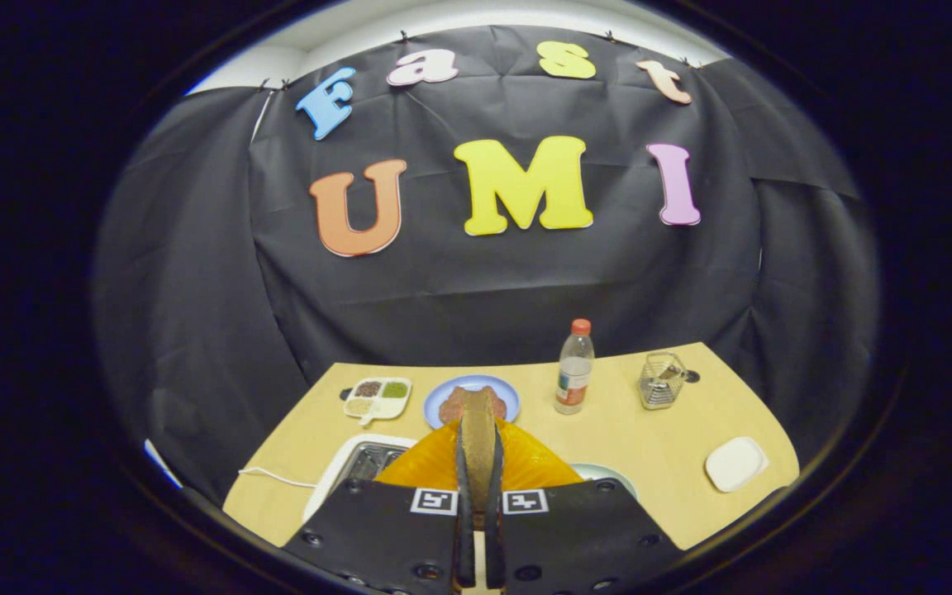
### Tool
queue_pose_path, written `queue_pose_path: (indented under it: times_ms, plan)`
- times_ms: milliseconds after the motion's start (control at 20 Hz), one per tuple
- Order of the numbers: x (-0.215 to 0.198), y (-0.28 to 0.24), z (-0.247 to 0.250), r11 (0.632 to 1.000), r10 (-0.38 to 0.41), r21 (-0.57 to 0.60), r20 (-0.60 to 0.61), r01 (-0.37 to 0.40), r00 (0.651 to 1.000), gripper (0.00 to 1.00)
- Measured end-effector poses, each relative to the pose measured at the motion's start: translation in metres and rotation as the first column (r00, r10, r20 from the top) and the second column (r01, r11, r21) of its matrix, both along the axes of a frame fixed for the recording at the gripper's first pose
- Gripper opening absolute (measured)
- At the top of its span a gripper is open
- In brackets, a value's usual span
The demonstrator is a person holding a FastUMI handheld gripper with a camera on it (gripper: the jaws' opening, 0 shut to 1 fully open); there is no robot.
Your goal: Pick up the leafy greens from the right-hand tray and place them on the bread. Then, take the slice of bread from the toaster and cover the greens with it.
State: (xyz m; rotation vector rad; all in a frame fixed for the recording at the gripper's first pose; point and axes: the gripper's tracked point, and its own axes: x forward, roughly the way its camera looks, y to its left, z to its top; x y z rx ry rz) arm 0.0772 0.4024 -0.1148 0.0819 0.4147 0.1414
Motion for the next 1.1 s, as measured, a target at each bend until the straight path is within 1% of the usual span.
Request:
queue_pose_path:
  times_ms: [150, 250, 450, 600, 700, 800, 950, 1000, 1100]
  plan:
    - [0.000, -0.017, -0.046, 1.000, 0.011, -0.014, -0.060, -0.012, 0.998, 0.05]
    - [0.002, -0.020, -0.072, 0.999, 0.035, -0.018, -0.089, -0.037, 0.995, 0.05]
    - [0.014, -0.022, -0.123, 0.994, 0.099, -0.027, -0.110, -0.102, 0.989, 0.05]
    - [0.022, -0.027, -0.143, 0.993, 0.122, 0.011, -0.126, -0.122, 0.984, 0.05]
    - [0.027, -0.034, -0.151, 0.993, 0.117, 0.037, -0.133, -0.113, 0.984, 0.05]
    - [0.032, -0.047, -0.158, 0.995, 0.103, 0.014, -0.120, -0.102, 0.987, 0.05]
    - [0.034, -0.066, -0.168, 0.997, 0.082, 0.022, -0.129, -0.080, 0.988, 0.13]
    - [0.035, -0.072, -0.171, 0.997, 0.076, 0.022, -0.134, -0.074, 0.988, 0.13]
    - [0.040, -0.086, -0.177, 0.998, 0.067, 0.015, -0.131, -0.066, 0.989, 0.21]
